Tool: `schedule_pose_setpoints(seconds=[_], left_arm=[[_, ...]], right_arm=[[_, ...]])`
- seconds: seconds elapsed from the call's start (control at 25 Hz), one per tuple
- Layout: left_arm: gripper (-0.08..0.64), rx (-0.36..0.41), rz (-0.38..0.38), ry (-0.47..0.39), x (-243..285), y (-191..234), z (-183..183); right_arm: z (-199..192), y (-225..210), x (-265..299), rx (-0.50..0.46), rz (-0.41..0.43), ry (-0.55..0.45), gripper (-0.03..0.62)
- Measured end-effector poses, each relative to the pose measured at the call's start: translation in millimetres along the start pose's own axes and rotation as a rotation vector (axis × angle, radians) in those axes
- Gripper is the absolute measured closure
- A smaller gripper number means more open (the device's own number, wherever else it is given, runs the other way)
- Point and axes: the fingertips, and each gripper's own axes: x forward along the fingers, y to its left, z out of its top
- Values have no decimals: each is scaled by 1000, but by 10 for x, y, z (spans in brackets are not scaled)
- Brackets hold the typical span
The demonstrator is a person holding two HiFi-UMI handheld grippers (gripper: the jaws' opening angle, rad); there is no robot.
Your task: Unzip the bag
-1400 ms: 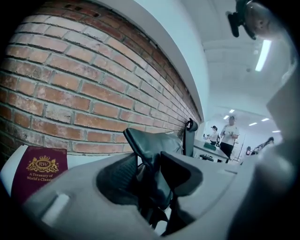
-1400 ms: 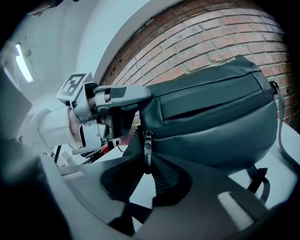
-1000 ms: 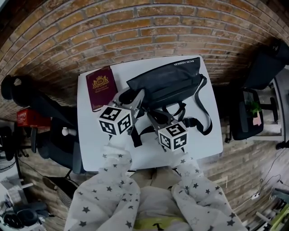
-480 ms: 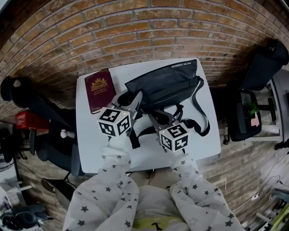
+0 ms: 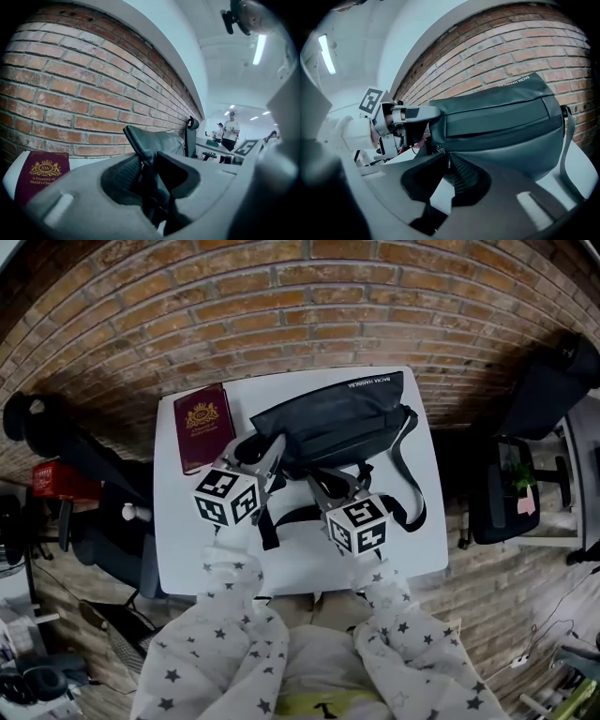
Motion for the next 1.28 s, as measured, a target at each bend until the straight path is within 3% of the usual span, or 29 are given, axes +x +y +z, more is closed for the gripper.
schedule_pose_setpoints(seconds=[0.28, 1.0, 1.28], left_arm=[[457, -5, 22, -3, 2, 21, -7], [457, 5, 75, -11, -3, -6, -26], [457, 6, 99, -21, -7, -10, -27]], right_arm=[[39, -75, -19, -24, 20, 14, 548], [96, -464, -249, -6, -32, -12, 548], [141, -715, -369, 30, -89, -39, 548]])
